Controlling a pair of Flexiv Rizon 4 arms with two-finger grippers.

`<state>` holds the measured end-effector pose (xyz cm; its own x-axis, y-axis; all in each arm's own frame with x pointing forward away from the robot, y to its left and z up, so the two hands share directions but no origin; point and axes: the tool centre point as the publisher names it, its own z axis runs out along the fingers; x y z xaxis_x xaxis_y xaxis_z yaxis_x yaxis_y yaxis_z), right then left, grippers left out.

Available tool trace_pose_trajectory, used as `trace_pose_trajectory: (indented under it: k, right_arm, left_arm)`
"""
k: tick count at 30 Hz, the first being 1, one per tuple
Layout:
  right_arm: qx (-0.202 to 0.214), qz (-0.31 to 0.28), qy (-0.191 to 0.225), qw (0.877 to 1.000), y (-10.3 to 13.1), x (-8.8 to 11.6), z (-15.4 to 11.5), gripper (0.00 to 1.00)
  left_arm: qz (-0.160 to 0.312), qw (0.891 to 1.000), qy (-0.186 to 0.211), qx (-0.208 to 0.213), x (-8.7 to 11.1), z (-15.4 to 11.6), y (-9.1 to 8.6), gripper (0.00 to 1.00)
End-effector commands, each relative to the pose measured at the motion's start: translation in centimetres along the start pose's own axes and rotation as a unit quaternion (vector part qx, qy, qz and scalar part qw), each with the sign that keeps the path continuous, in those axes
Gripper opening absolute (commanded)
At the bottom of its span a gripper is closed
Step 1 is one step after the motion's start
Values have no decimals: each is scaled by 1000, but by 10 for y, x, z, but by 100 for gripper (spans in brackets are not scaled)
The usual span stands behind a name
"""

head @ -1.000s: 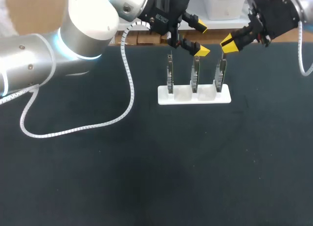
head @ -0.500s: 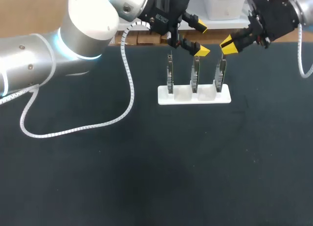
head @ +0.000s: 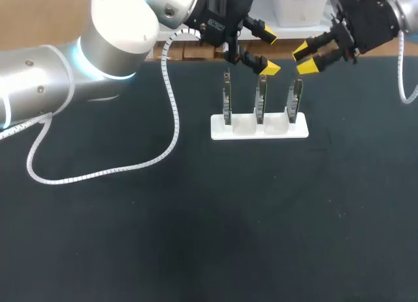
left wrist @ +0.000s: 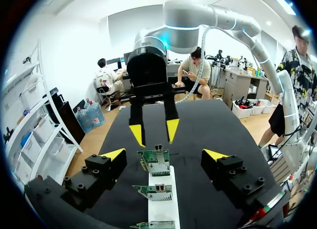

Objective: Pick up the optical module with the left hand, and insert it into the network port with the right hand.

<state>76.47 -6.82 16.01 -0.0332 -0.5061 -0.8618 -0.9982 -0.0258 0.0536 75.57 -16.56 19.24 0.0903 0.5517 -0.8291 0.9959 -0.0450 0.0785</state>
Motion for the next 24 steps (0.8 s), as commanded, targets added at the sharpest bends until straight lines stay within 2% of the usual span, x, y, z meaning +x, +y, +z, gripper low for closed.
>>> trace_pose_trajectory:
  k: [1, 13, 14, 15, 16, 18, 19, 24]
  right_arm:
    - [3, -2, 1, 1000, 3, -4, -2, 100]
    - [7, -14, -7, 1000, -2, -10, -10, 100]
    - [7, -14, -7, 1000, -2, -10, -10, 93]
    - [7, -14, -7, 1000, -2, -10, -10, 60]
    - [7, -14, -7, 1000, -2, -10, -10, 46]
    - [7, -14, -7, 1000, -2, -10, -10, 30]
    - [7, -14, -7, 1000, -2, -10, -10, 0]
    - [7, -14, -7, 1000, -2, -10, -10, 0]
  left_arm:
    - [-1, 1000, 4, 3, -1, 1, 3, 100]
    - [-1, 1000, 4, 3, -1, 1, 3, 100]
    - [-1, 1000, 4, 3, -1, 1, 3, 100]
    - [-1, 1000, 4, 3, -1, 1, 3, 100]
    - [-1, 1000, 4, 3, -1, 1, 3, 100]
    - [-1, 1000, 4, 3, -1, 1, 3, 100]
    - [-1, 1000, 4, 3, -1, 1, 3, 100]
    - [-1, 1000, 4, 3, -1, 1, 3, 100]
